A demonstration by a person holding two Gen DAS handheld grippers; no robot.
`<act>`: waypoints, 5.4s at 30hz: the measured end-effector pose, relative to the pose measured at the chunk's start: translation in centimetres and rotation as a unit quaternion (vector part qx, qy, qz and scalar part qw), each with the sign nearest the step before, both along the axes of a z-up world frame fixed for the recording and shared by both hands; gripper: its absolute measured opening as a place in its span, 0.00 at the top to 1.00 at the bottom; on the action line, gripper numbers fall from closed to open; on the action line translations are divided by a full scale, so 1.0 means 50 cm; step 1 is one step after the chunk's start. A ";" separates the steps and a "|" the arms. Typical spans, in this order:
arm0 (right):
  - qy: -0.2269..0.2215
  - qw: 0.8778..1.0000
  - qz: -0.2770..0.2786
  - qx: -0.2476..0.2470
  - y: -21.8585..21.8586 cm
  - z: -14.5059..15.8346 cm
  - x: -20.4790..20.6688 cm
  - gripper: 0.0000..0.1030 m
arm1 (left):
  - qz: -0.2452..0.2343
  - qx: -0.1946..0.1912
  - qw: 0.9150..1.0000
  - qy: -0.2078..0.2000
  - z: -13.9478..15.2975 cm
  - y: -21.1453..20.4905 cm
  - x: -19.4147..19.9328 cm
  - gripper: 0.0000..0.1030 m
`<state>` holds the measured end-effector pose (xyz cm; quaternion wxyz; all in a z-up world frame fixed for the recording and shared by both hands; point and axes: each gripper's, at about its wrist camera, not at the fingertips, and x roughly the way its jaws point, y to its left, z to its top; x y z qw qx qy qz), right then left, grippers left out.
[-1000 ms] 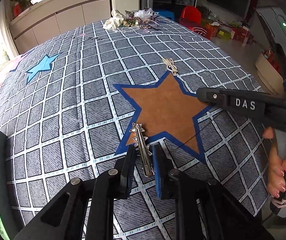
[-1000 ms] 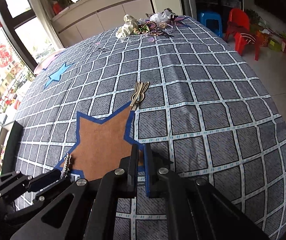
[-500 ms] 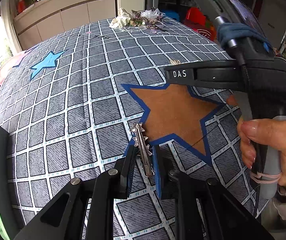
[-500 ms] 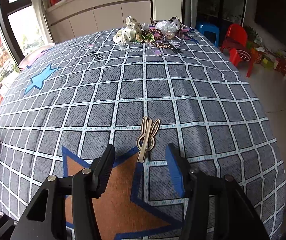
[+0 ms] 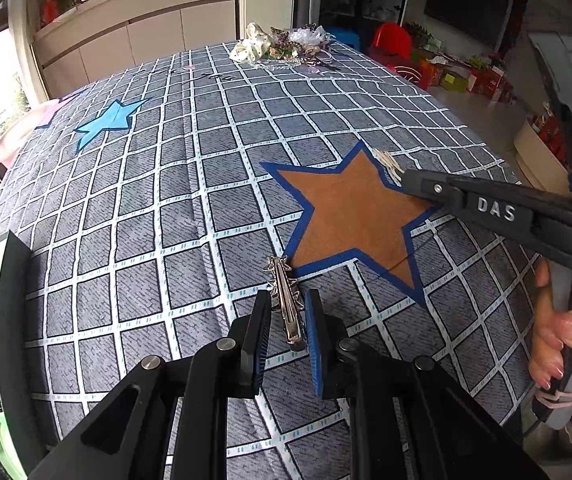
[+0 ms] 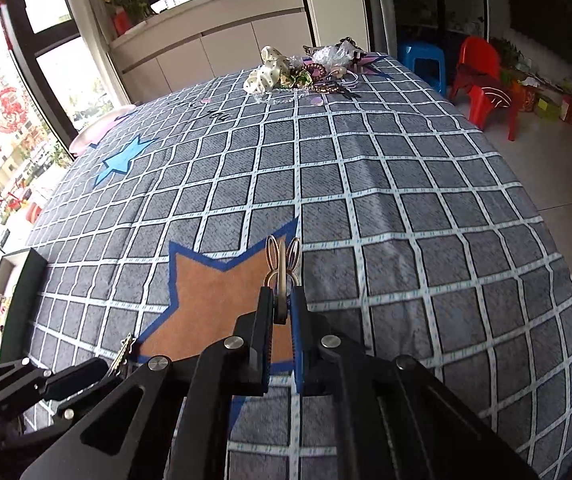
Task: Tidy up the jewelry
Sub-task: 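Grasp the bunny-ear hair clip with the right tool, then grasp the silver barrette with left tool while right holds bunny-ear clip, then carry both clips into the white tray and open both tools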
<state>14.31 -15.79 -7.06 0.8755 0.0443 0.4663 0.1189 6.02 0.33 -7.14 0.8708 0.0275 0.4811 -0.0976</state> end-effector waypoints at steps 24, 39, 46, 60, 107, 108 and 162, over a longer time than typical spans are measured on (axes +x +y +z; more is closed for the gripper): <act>0.009 0.999 0.004 0.035 0.015 0.018 -0.183 0.91 | 0.009 -0.022 0.999 -0.029 0.042 0.054 -0.090 0.76; 0.001 1.000 0.017 0.020 0.073 0.032 -0.218 0.91 | 0.031 -0.039 0.998 -0.036 0.051 0.127 -0.124 0.76; 0.001 0.999 0.021 0.024 0.085 0.028 -0.233 0.91 | 0.018 -0.021 0.999 -0.029 0.030 0.117 -0.132 0.48; 0.005 0.999 0.009 0.039 0.059 0.024 -0.253 0.91 | -0.025 0.021 0.999 -0.011 -0.025 0.092 -0.115 0.33; -0.004 0.984 0.175 0.032 0.401 0.085 -0.184 0.91 | 0.162 -0.020 0.983 -0.087 0.097 0.425 -0.169 0.76; -0.004 0.982 0.185 0.033 0.423 0.089 -0.178 0.91 | 0.174 -0.018 0.981 -0.086 0.095 0.444 -0.169 0.76; 0.039 0.947 0.318 0.005 0.779 0.010 -0.058 0.49 | 0.326 0.036 0.945 0.013 -0.004 0.645 -0.101 0.76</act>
